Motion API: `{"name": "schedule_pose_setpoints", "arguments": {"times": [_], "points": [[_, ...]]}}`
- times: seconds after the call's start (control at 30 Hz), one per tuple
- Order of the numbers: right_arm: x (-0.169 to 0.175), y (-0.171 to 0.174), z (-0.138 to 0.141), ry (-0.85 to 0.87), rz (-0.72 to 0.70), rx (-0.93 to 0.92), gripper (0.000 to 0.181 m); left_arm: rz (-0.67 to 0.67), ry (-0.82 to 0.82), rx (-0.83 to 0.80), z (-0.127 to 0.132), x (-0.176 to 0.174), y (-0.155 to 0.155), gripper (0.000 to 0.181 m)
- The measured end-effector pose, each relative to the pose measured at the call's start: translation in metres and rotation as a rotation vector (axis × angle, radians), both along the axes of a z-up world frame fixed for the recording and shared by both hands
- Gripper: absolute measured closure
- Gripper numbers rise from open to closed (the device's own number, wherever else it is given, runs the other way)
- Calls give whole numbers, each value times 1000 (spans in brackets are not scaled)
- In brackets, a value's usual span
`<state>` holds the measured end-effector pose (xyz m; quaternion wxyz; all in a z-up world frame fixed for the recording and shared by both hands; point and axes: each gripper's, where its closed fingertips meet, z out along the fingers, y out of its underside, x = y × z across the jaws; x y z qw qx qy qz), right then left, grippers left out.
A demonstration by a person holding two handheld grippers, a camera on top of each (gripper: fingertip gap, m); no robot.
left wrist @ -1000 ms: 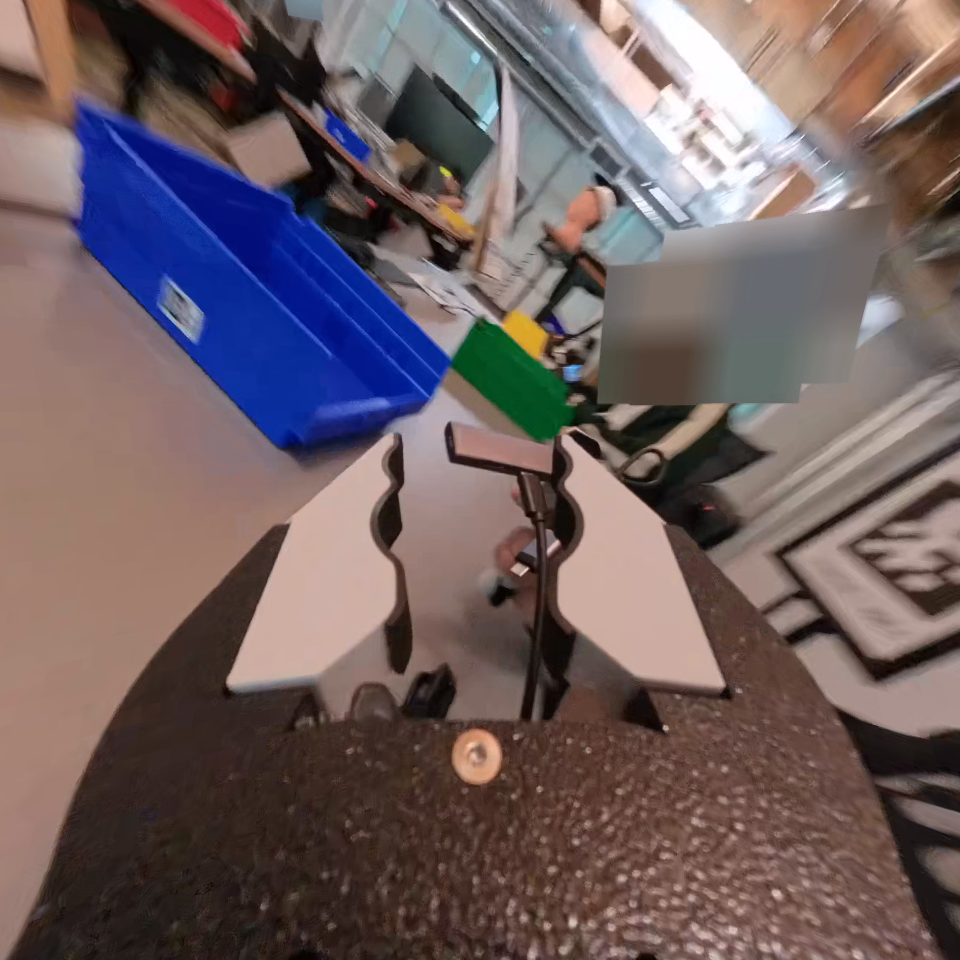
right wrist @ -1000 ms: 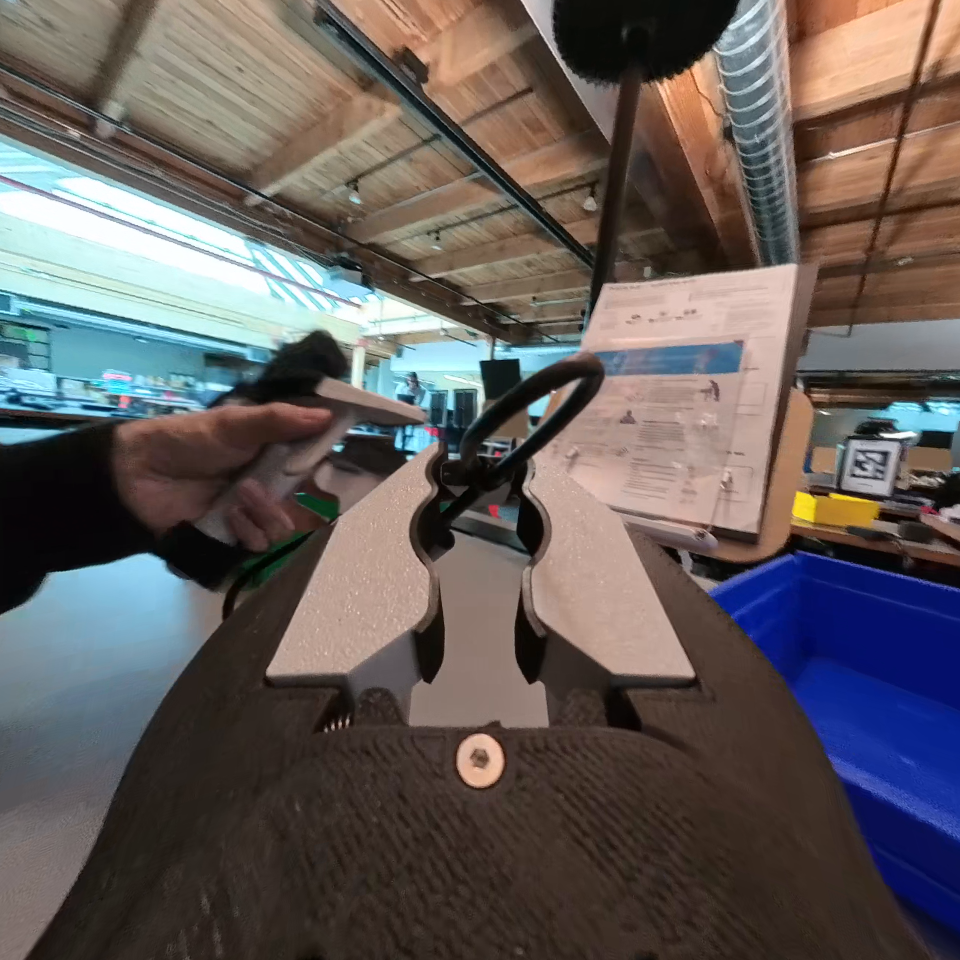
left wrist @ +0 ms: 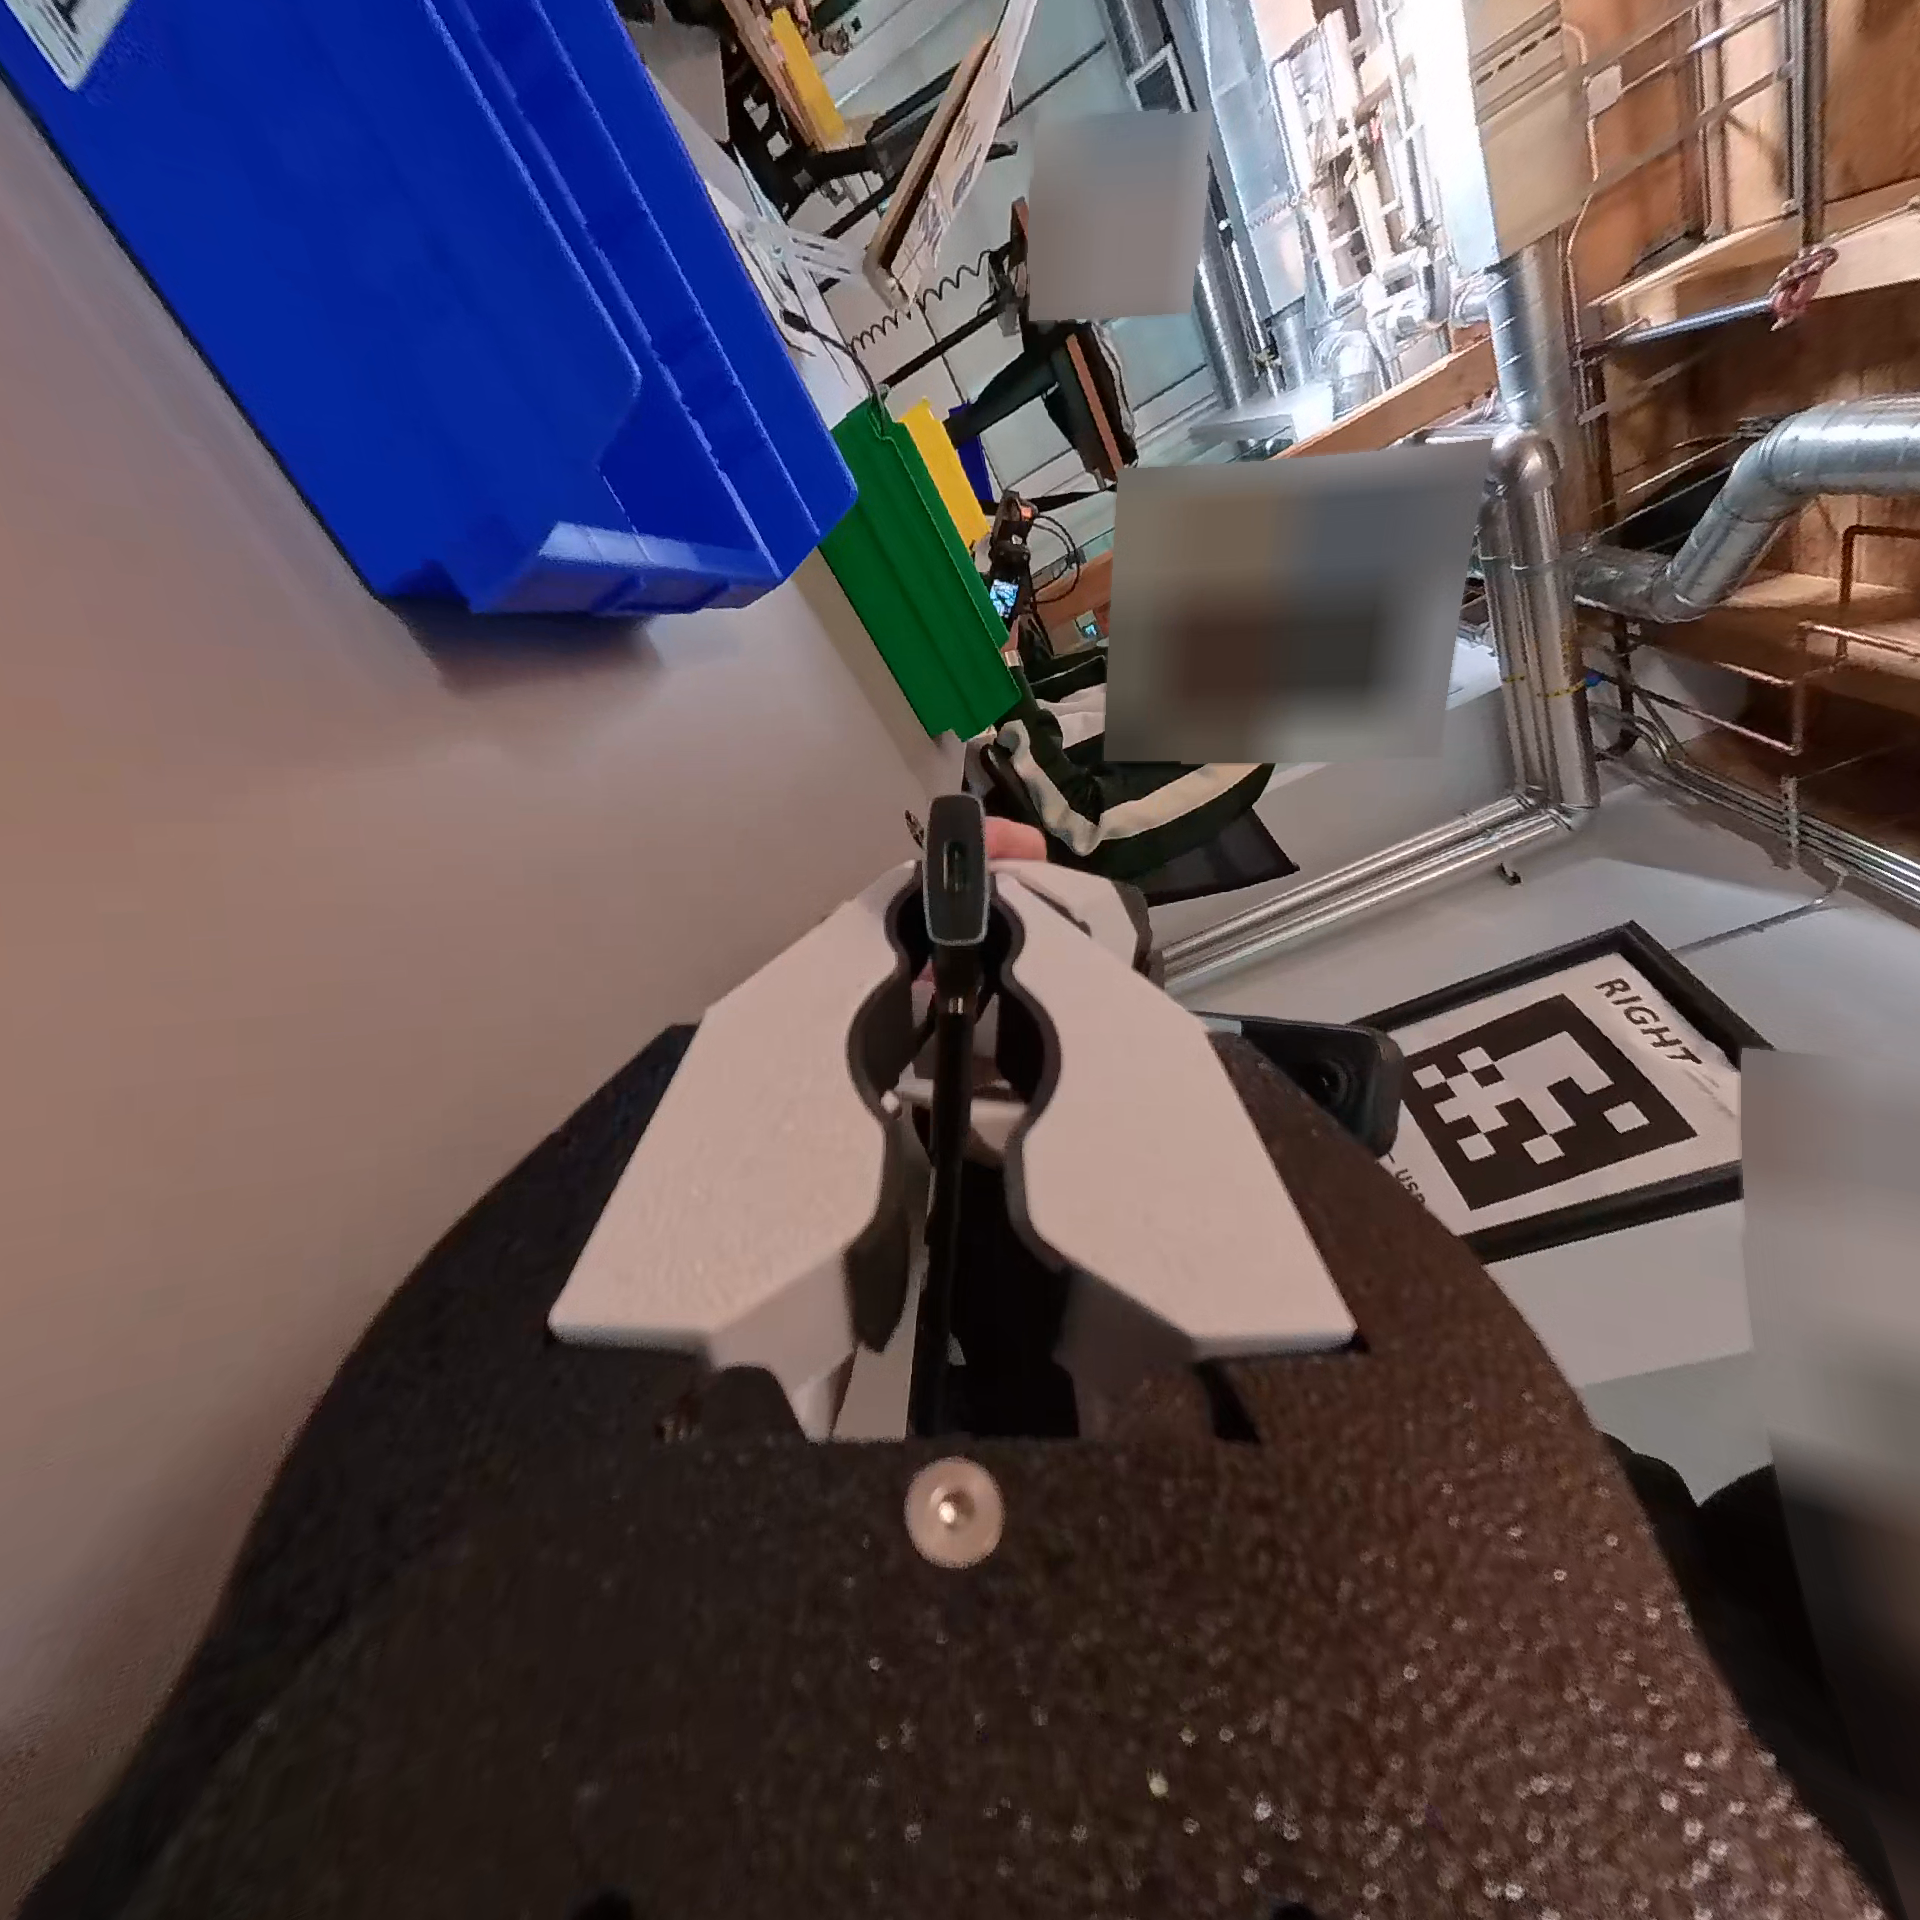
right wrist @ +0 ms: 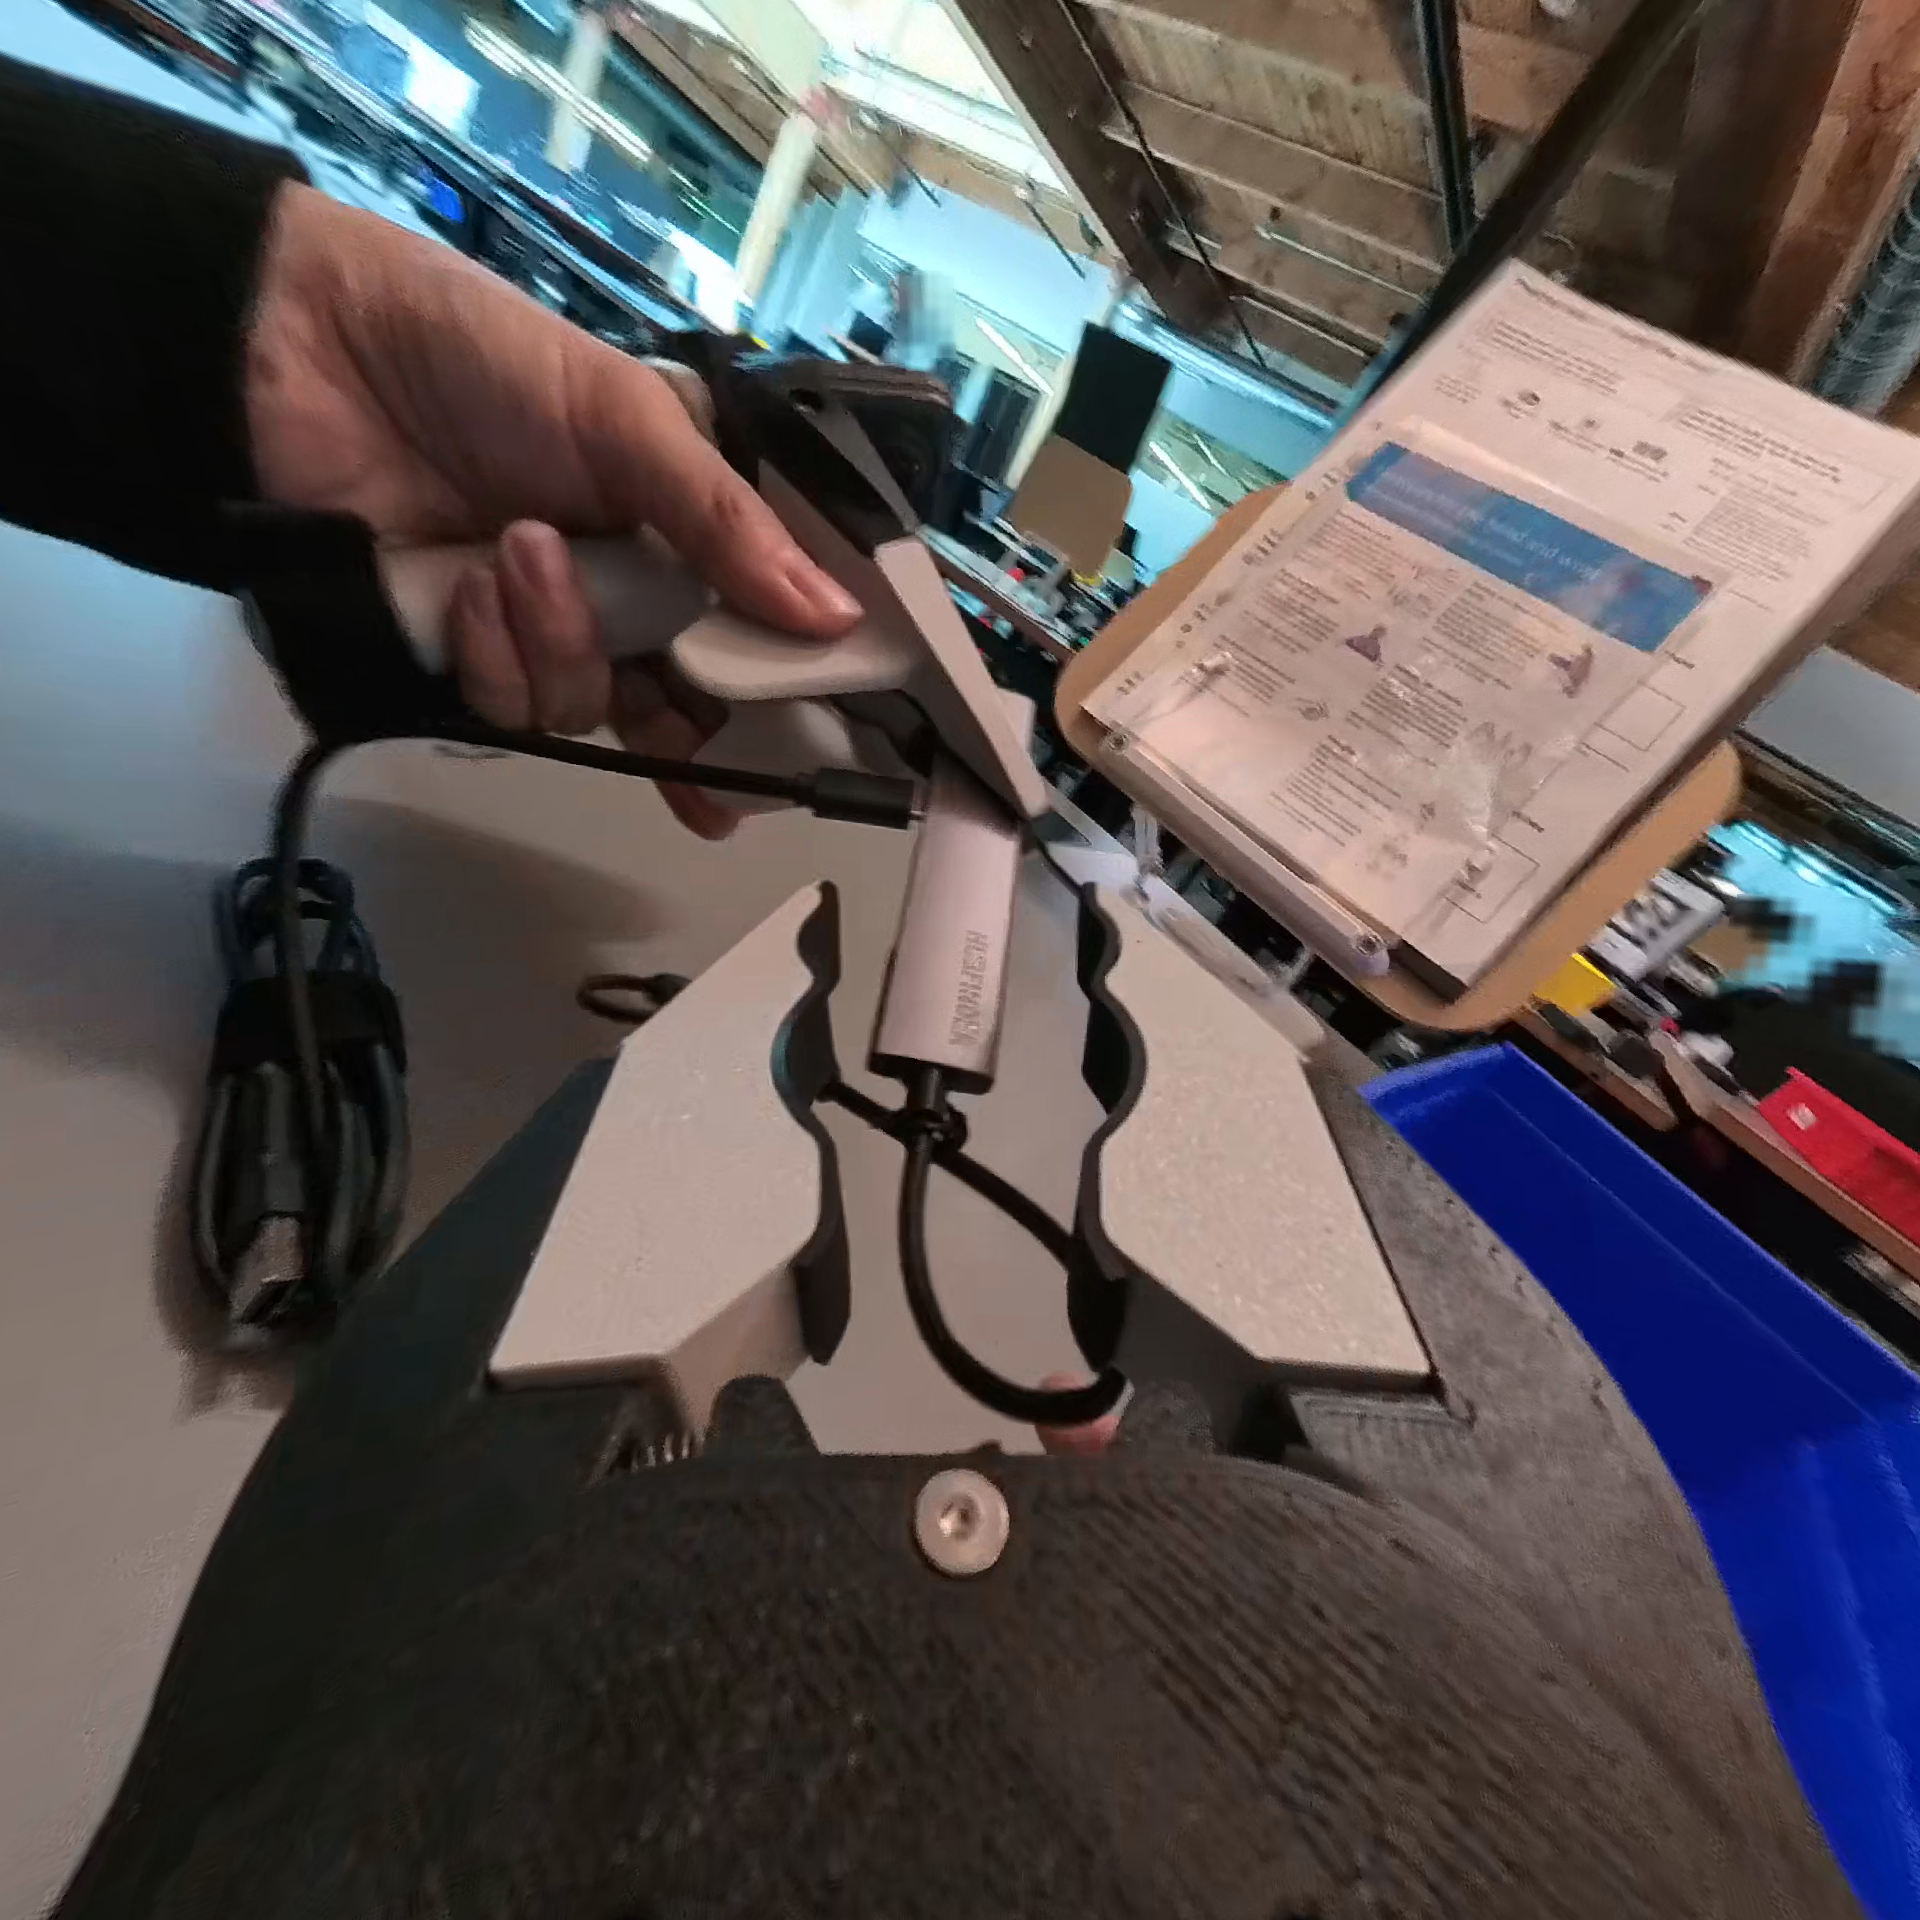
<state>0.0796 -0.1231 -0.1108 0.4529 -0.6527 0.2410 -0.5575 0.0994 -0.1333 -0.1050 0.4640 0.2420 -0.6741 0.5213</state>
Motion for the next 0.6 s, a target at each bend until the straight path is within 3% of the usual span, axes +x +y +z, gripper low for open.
{"name": "schedule_pose_setpoints", "arguments": {"times": [0.03,0.2,0.6], "points": [[4,-6,-2,15,-43,6,137,-7,2,-1,0,-2,-1,175],[2,-3,-10,43,14,40,156,-16,-15,-1,2,-7,-6,175],[1,-6,-1,-1,-8,118,157,-13,52,-41,7,-6,-11,175]]}}
